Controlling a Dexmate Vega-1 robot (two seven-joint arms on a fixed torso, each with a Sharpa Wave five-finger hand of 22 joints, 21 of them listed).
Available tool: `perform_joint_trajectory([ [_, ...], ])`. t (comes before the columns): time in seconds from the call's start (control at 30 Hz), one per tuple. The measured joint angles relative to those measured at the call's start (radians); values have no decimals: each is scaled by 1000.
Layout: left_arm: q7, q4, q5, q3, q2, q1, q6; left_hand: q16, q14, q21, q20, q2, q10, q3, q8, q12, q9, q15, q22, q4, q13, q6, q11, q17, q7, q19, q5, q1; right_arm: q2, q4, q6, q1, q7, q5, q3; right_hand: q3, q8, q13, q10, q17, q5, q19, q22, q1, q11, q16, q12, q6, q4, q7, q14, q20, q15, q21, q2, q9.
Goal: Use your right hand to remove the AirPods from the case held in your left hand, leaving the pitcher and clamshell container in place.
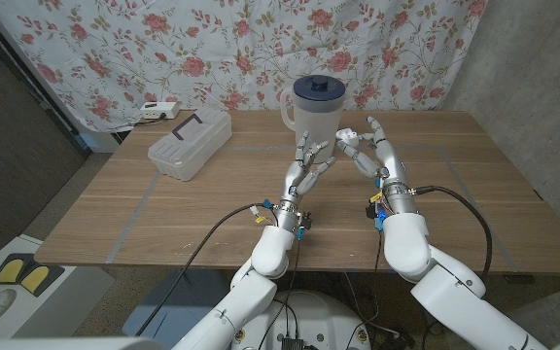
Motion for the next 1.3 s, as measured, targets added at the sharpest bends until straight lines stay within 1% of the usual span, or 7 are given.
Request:
perform_joint_trajectory([
  [0.27,56,1,67,-9,-30,21,-15,0,19,0,-4,-5,25,-19,7,2,0,-6,0,5,0,0,-1,0,0,7,0,15,4,0,1,-4,-5,7,0,0,0,0,0,0,7,2,0,0,0,0,0,4,0,-4,-4,20,4,0,0,0],
  [0.47,122,1,155,-9,-30,21,-24,0,30,0,-4,-42,53,-58,7,2,0,-13,0,19,0,0,2,0,0,18,6,-4,9,-3,1,-9,-5,7,0,0,0,0,0,0,8,-2,0,9,0,0,0,4,0,-4,-7,23,0,0,-9,0],
  [0.5,130,1,167,-17,-59,38,-26,0,34,0,-6,-47,59,-65,7,2,0,-13,0,20,0,0,0,0,0,19,8,-7,9,-3,1,-10,-5,7,0,0,0,0,0,0,8,-2,0,9,0,0,0,4,0,-4,-7,23,0,0,-9,0],
  [0.6,143,8,185,-18,-71,40,-30,0,40,0,-6,-55,61,-67,7,2,0,-13,0,23,0,0,-1,0,0,19,12,-9,10,-4,3,-12,-11,20,0,0,0,-1,0,0,8,-2,0,9,0,0,0,7,0,-7,-7,23,0,0,-9,0],
  [0.67,145,11,191,-18,-75,41,-32,0,44,0,-5,-55,66,-73,7,2,0,-17,0,23,0,0,4,0,0,20,12,-9,10,-4,5,-13,-11,22,0,0,0,-4,0,0,8,-2,0,9,0,0,0,7,0,-7,-7,23,0,0,-9,0],
  [1.1,149,22,211,-16,-88,39,-37,0,53,0,4,-55,82,-81,7,2,0,-12,0,29,4,5,-1,0,5,29,19,-9,12,-6,15,-23,-12,32,3,3,0,-6,0,5,8,-2,0,9,0,0,-4,7,3,-7,-7,23,0,0,-10,0],
  [1.3,146,26,210,-15,-94,37,-38,0,53,0,7,-55,85,-82,7,2,0,-11,0,30,4,5,2,0,5,32,25,-9,12,-6,25,-25,-14,40,3,7,0,-5,0,5,8,-2,0,9,0,0,0,7,-1,-7,-7,23,0,0,-15,0],
])
